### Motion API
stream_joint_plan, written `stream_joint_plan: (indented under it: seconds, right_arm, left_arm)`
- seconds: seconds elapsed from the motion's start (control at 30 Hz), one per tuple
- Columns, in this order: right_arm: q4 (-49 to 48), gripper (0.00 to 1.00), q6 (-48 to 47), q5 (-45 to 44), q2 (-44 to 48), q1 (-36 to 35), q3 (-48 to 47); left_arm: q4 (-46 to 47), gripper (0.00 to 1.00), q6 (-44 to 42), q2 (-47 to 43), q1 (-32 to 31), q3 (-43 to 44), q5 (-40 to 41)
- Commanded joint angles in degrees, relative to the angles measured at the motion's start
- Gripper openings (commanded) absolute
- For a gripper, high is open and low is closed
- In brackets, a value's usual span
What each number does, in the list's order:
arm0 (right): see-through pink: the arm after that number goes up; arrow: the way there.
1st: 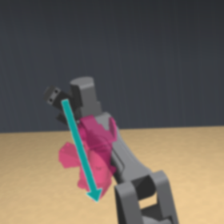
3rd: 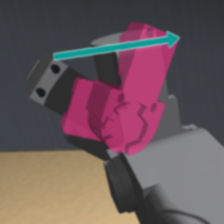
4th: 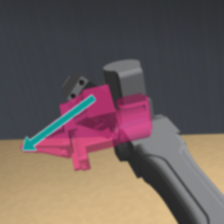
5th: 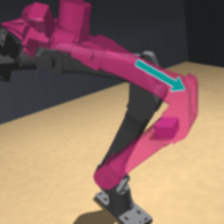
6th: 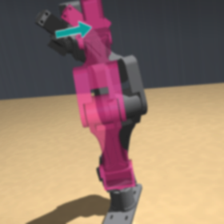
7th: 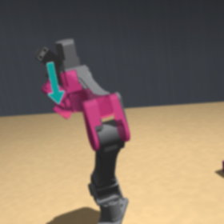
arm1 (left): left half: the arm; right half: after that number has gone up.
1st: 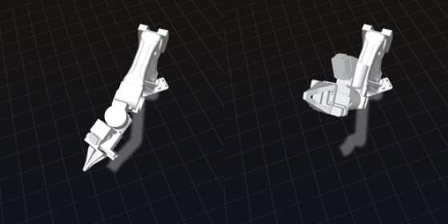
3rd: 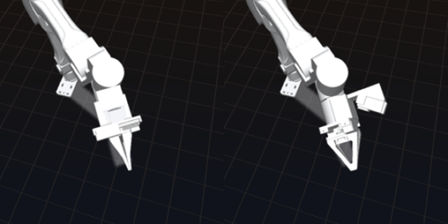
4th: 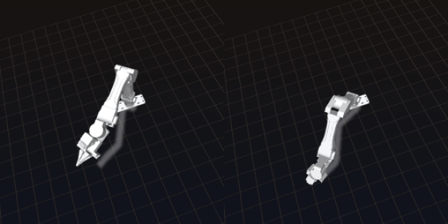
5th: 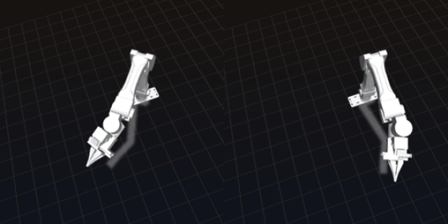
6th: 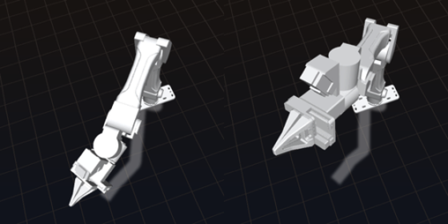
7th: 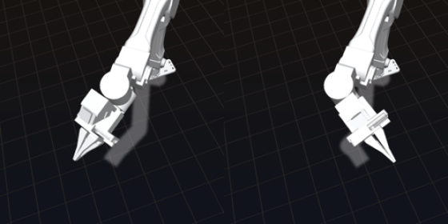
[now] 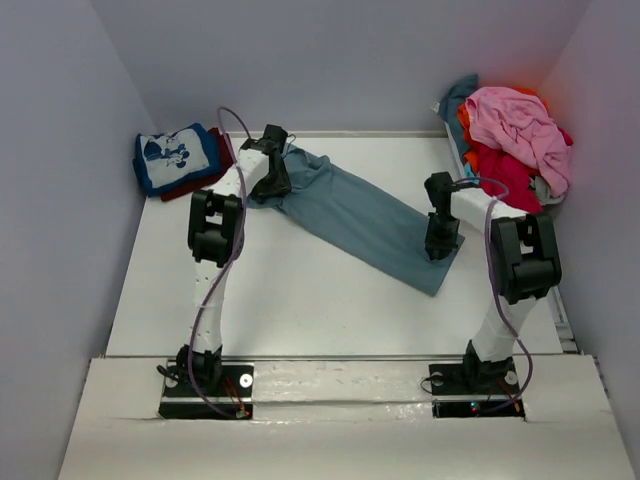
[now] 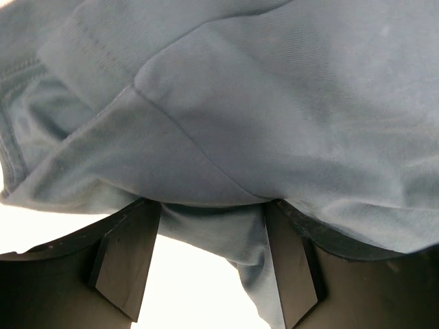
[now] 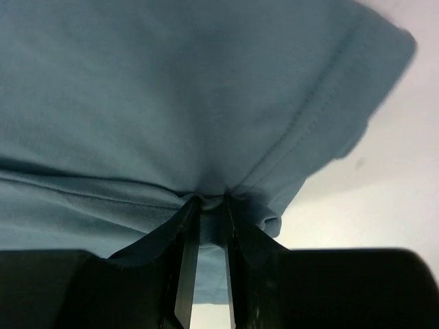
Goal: Fold and stack the t-shirts
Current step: Rotate the tshirt 90 degrees
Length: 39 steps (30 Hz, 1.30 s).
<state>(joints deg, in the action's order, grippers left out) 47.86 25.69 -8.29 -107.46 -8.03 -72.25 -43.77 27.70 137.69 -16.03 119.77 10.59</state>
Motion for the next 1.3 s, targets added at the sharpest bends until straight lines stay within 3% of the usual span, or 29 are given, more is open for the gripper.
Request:
stream_joint_plan:
  seconds: [0.0, 0.3, 0.7, 0.93, 1.27]
  right_arm:
    - [8.5, 0.26, 2.0, 5.6, 1.5, -5.3, 5.3]
    - [10.0, 0.26, 3.5, 7.3, 5.0, -13.0, 6.5]
    - [15.3, 0.26, 5.8, 7.2, 0.7, -31.2, -8.0]
    - [18.3, 0.27, 7.7, -2.1, -1.0, -31.7, -10.4]
    - [16.4, 0.29, 9.8, -3.0, 0.4, -25.5, -10.4]
  left_arm:
    - [-2.3, 0.74, -0.8, 3.8, -0.1, 2.3, 0.8]
    - [-3.2, 0.73, -1.3, 4.7, -0.1, 4.3, 0.7]
    - [-5.0, 0.73, -3.6, 7.2, -2.9, 7.4, 1.2]
    - [-3.3, 0.73, -4.1, 4.2, -3.5, 4.9, 2.9]
    - [-0.5, 0.74, -3.8, -4.6, -3.5, 2.9, 8.3]
